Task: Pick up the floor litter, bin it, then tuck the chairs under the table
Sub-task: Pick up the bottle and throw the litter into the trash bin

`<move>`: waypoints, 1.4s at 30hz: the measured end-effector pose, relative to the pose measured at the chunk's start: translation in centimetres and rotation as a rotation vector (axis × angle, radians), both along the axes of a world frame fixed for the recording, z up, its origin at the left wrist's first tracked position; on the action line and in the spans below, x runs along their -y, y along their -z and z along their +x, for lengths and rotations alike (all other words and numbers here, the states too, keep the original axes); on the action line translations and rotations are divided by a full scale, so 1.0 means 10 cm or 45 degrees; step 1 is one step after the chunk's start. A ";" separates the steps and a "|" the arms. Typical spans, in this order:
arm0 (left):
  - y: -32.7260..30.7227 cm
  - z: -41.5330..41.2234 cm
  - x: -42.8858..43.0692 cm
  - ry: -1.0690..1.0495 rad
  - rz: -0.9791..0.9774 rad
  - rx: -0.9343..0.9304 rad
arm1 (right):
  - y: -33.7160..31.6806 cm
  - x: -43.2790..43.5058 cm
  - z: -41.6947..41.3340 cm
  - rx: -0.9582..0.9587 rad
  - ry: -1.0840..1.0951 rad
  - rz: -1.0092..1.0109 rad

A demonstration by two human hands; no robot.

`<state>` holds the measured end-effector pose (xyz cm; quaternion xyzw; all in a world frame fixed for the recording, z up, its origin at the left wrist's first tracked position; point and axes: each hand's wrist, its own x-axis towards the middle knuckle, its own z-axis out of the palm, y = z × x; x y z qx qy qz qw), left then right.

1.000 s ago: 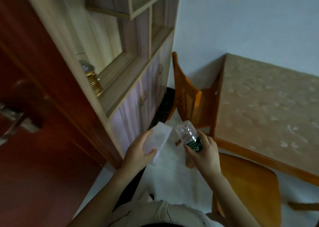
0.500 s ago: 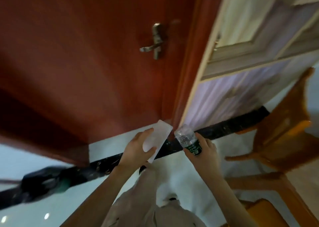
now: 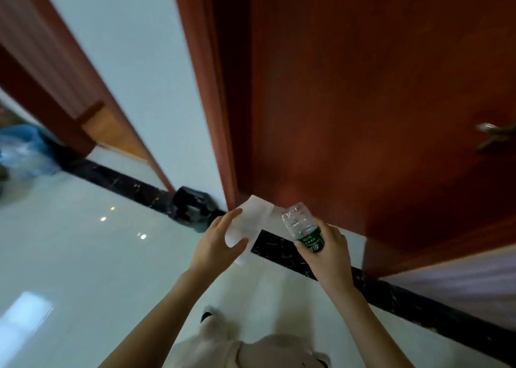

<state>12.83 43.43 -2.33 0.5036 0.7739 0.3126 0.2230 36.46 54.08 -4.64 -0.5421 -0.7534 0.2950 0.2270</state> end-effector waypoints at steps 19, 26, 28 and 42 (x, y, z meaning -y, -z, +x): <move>0.43 -2.81 0.66 -0.463 -0.156 -0.004 | 0.33 -0.36 -3.22 0.057 -0.420 -0.099; 0.45 -3.43 0.01 -0.439 -0.207 0.003 | 0.46 -1.00 -3.90 0.132 -0.423 -0.193; 0.42 -3.64 -0.18 -0.418 -0.206 0.002 | 0.44 -1.11 -4.09 0.149 -0.424 -0.204; 0.75 -4.94 -0.43 0.052 -0.274 0.021 | 0.66 -0.76 -4.96 0.123 0.015 -0.286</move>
